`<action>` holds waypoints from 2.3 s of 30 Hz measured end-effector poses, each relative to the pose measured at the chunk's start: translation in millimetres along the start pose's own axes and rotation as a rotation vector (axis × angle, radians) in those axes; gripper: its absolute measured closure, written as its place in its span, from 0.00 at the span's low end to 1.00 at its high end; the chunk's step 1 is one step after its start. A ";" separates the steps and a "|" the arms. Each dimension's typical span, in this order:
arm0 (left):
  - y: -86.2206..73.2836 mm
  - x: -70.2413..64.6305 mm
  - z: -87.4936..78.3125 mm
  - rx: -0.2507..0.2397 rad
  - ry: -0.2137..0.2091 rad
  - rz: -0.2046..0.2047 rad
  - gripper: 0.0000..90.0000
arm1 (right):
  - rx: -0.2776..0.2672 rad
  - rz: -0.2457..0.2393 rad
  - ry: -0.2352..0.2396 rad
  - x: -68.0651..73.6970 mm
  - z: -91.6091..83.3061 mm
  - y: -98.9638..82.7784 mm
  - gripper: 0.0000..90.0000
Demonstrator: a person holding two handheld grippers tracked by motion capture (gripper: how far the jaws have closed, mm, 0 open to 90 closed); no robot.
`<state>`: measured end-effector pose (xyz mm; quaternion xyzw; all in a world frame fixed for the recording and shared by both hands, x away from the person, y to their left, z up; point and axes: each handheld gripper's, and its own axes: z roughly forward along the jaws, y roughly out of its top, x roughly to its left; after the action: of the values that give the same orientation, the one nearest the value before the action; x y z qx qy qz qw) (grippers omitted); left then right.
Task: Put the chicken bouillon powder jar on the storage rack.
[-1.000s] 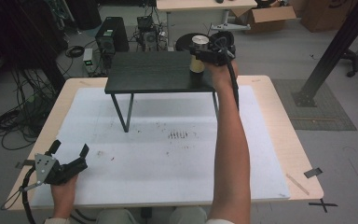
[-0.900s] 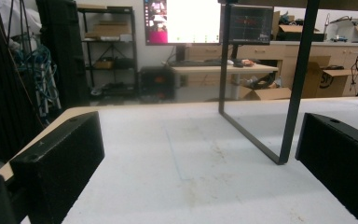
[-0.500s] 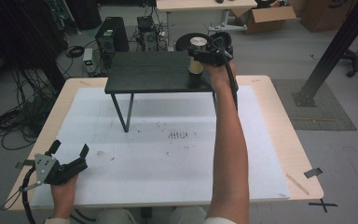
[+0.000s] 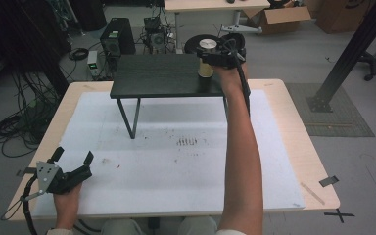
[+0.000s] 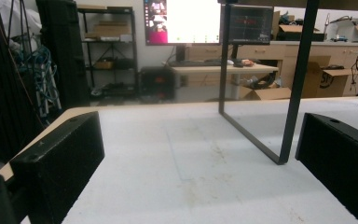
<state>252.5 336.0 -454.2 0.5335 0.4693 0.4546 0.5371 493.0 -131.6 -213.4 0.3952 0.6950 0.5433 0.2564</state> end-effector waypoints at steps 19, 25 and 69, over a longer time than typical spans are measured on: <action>0.0 -0.2 0.2 0.000 -0.001 -0.001 0.02 | -0.061 0.029 -0.002 5.2 -11.4 -1.1 0.03; 0.0 -0.2 0.1 -0.001 0.000 -0.002 0.02 | -0.063 0.017 0.007 9.3 -18.5 -2.8 0.01; 0.2 -0.3 0.6 0.003 -0.001 0.004 0.02 | -0.106 -0.059 0.132 41.5 -82.0 -47.0 0.00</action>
<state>253.0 335.6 -454.0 0.5356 0.4685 0.4547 0.5357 392.7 -147.2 -232.6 0.3239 0.6917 0.5965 0.2467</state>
